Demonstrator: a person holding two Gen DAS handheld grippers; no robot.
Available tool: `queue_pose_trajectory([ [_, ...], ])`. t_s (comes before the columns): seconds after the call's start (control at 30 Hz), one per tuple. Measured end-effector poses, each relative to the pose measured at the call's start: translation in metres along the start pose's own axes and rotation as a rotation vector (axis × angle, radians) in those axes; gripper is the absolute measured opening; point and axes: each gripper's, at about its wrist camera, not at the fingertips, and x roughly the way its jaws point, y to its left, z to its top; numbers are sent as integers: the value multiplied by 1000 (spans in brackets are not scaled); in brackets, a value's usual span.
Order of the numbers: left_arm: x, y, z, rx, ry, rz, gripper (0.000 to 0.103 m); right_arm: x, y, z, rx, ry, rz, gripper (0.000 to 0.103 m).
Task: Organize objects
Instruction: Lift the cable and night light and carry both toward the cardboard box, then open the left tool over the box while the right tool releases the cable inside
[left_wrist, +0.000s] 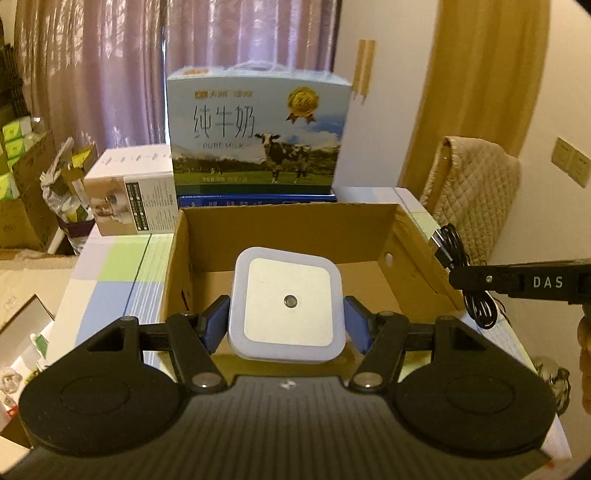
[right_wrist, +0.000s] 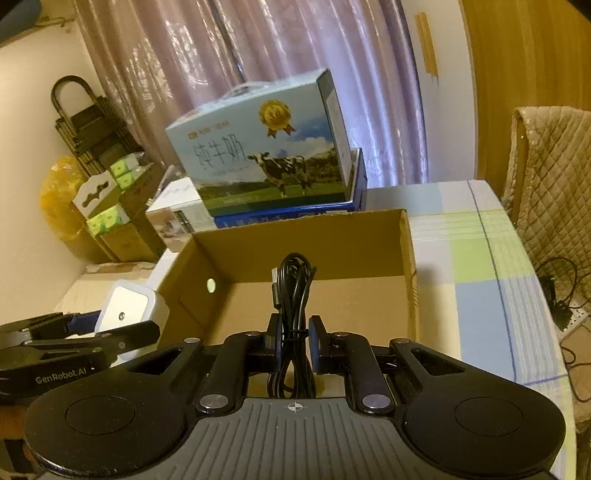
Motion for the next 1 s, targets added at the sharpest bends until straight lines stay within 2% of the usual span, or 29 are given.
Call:
queue_pose_trajectory([
  [0.3, 54, 7, 3, -10, 29, -7, 61, 46, -23, 8, 68, 18, 6, 11],
  [0.33, 59, 7, 4, -10, 25, -8, 63, 50, -25, 7, 71, 23, 6, 11],
  [0.37, 64, 8, 5, -12, 19, -7, 79, 54, -28, 6, 77, 29, 8, 11],
  [0.4, 67, 10, 6, -22, 15, -1, 85, 58, -30, 4, 84, 36, 8, 11],
  [0.63, 67, 18, 3, -60, -5, 9, 85, 71, -40, -5, 111, 54, 5, 11],
  [0.77, 61, 22, 0, -67, -12, 15, 85, 70, -42, -3, 132, 16, 24, 12],
  [0.83, 57, 24, -2, -65, -14, 22, 85, 67, -42, -1, 132, -9, 27, 19],
  [0.9, 51, 26, -5, -66, -12, 26, 85, 60, -42, 0, 135, -41, 26, 42],
  [1.0, 41, 27, -10, -55, -14, 36, 85, 47, -40, 1, 143, -74, 10, 46],
])
